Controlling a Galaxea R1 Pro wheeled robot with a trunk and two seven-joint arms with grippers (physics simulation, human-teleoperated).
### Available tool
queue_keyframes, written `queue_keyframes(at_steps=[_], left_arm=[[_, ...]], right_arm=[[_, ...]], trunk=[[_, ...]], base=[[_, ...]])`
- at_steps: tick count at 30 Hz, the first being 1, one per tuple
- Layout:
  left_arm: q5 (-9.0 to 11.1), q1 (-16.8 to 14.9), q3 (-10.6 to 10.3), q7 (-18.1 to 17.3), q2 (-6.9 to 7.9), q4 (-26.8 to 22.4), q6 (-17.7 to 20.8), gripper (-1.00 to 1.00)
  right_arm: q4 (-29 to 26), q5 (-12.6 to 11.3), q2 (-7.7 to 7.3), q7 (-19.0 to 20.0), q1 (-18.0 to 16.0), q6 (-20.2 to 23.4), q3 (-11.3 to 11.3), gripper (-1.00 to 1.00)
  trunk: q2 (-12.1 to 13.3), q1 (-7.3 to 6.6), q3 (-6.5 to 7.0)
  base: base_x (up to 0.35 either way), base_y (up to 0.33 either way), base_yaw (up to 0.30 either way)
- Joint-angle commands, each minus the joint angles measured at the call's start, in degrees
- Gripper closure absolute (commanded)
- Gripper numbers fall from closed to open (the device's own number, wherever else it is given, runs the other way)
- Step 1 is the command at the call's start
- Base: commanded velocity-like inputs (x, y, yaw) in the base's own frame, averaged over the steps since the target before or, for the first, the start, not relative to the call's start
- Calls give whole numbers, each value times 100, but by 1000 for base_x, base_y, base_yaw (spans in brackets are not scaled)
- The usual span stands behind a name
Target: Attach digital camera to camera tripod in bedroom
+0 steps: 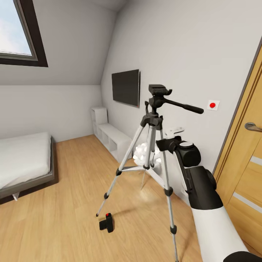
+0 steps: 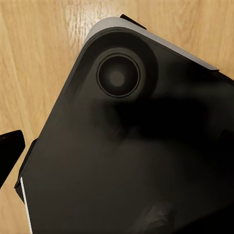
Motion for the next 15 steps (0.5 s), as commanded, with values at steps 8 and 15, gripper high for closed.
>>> queue_keyframes(at_steps=[8,15], left_arm=[[-13,1,24,18,-2,-8,-9,-100],[-14,1,24,17,-10,-12,-9,-100]], right_arm=[[-6,87,-5,58,-9,7,1,100],[-6,95,-1,65,-9,52,7,100]], trunk=[[-3,0,-5],[-3,0,-5]], base=[[0,0,0],[0,0,0]])
